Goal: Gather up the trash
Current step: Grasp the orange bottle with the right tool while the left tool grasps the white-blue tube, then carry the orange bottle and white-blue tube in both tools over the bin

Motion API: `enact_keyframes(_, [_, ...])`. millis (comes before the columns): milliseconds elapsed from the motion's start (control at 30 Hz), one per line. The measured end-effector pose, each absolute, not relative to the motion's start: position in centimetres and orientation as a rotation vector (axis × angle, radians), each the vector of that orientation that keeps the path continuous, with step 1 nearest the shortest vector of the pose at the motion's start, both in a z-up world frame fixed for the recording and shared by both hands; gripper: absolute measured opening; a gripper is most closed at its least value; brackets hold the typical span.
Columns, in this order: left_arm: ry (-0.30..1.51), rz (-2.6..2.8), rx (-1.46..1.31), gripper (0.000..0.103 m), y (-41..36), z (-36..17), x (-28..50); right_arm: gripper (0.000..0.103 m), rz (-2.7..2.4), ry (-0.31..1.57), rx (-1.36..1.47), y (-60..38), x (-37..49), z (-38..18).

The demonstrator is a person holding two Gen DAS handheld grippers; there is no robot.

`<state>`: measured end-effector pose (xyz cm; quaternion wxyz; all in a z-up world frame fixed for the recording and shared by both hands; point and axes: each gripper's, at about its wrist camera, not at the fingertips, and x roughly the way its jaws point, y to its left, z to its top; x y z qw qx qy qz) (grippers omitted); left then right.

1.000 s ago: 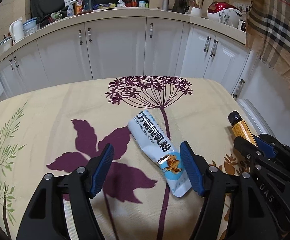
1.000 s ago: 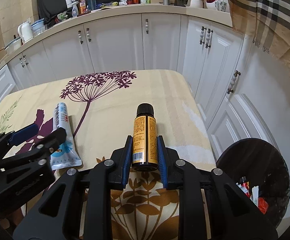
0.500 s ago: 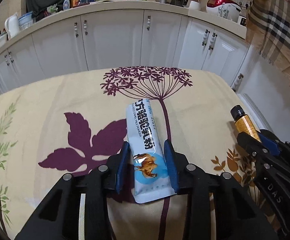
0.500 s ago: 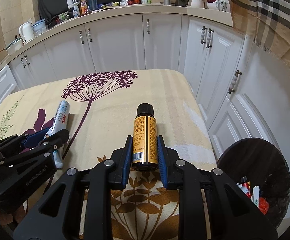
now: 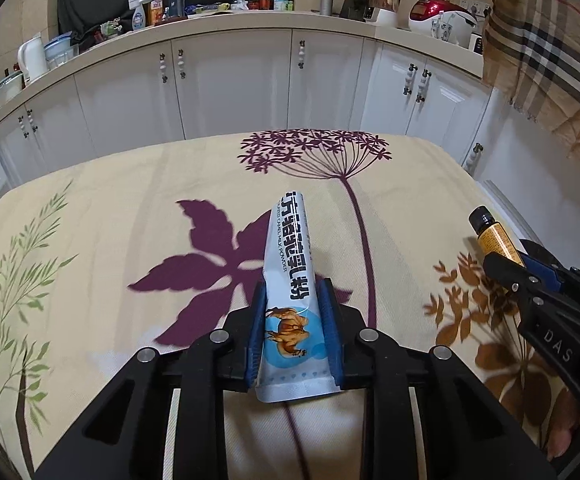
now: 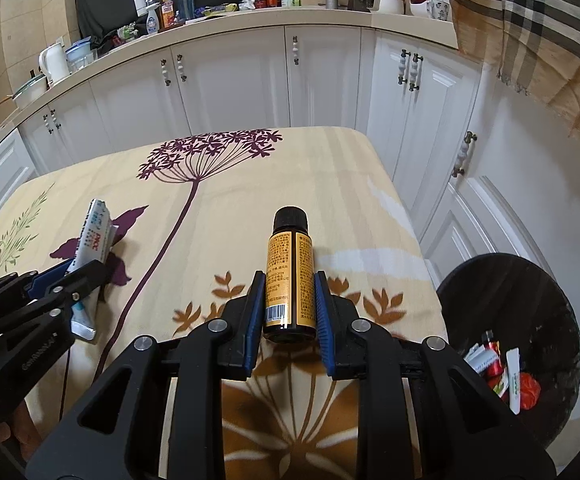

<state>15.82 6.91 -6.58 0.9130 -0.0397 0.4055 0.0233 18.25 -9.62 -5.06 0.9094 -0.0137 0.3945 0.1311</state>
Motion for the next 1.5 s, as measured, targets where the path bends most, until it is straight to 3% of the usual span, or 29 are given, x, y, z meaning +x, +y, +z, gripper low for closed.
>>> enact_keyframes(833, [0.696, 0.061, -0.031, 0.027, 6.4, -2.7, 7.9, 0.023, 0.208, 0.717, -0.017, -12.3, 9.4, -2.1])
enact_keyframes(1500, [0.557, -0.189, 0.036, 0.027, -4.4, 0.1, 9.2, 0.023, -0.067, 0.611, 0.013, -22.1, 7.6, -0.1])
